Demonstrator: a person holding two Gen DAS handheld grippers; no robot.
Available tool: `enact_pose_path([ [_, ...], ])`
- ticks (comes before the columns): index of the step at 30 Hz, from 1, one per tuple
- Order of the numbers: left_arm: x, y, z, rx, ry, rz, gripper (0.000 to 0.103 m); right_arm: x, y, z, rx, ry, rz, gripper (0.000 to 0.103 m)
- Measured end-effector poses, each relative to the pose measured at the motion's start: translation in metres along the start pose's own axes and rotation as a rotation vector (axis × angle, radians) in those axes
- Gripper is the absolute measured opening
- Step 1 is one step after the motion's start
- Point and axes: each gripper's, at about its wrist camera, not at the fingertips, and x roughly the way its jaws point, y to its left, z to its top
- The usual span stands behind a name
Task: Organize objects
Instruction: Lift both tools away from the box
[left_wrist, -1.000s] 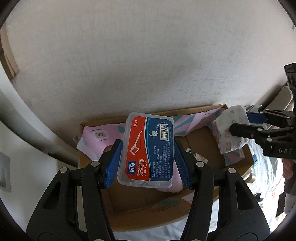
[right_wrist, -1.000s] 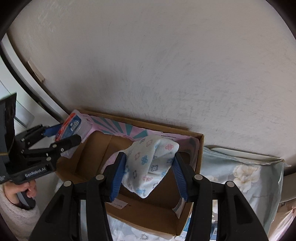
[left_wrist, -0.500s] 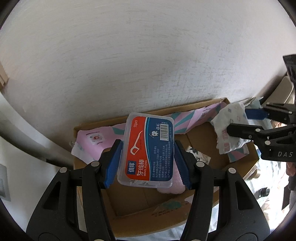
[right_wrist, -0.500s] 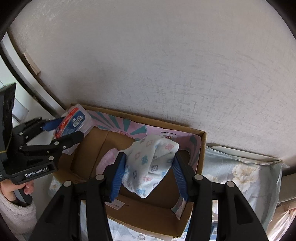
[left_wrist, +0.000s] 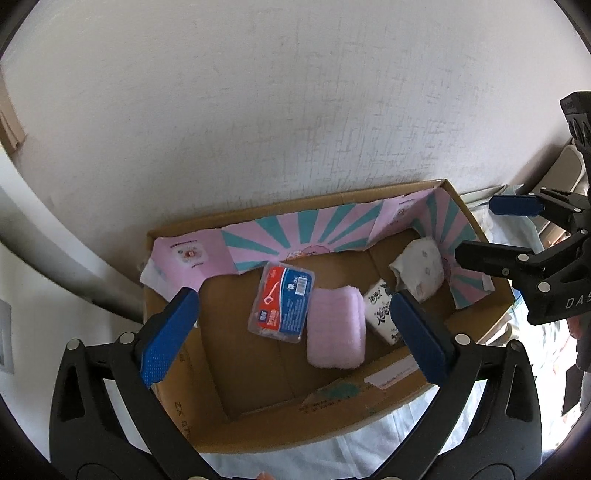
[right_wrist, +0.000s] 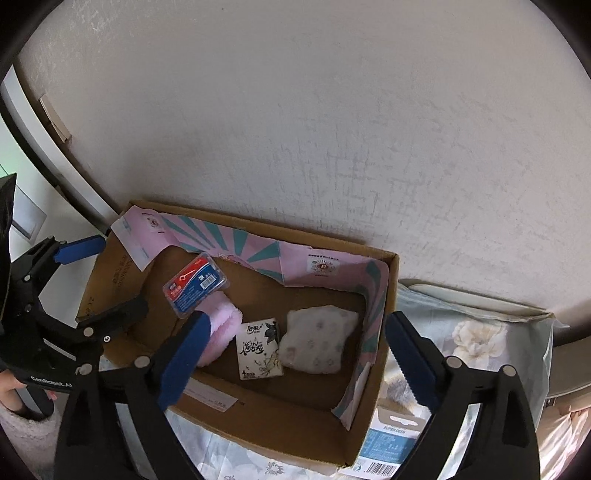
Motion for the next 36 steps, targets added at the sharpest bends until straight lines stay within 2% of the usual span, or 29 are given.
enact_pose_path([
  [5, -0.012, -0.001, 0.0, -0.006, -0.012, -0.006, 0.103, 0.0, 0.004, 0.003, 0.017, -0.008, -0.031, 0.094],
  [21, -0.028, -0.014, -0.003, -0.012, -0.026, -0.001, 0.103, -0.014, 0.002, -0.006, 0.047, -0.014, -0.046, 0.094],
  [29, -0.053, -0.024, 0.0, -0.015, -0.063, 0.007, 0.103, -0.033, 0.004, -0.008, 0.041, -0.017, -0.061, 0.094],
  [36, -0.078, -0.04, 0.0, -0.023, -0.096, 0.01, 0.103, -0.064, 0.0, -0.013, 0.023, -0.053, -0.061, 0.094],
])
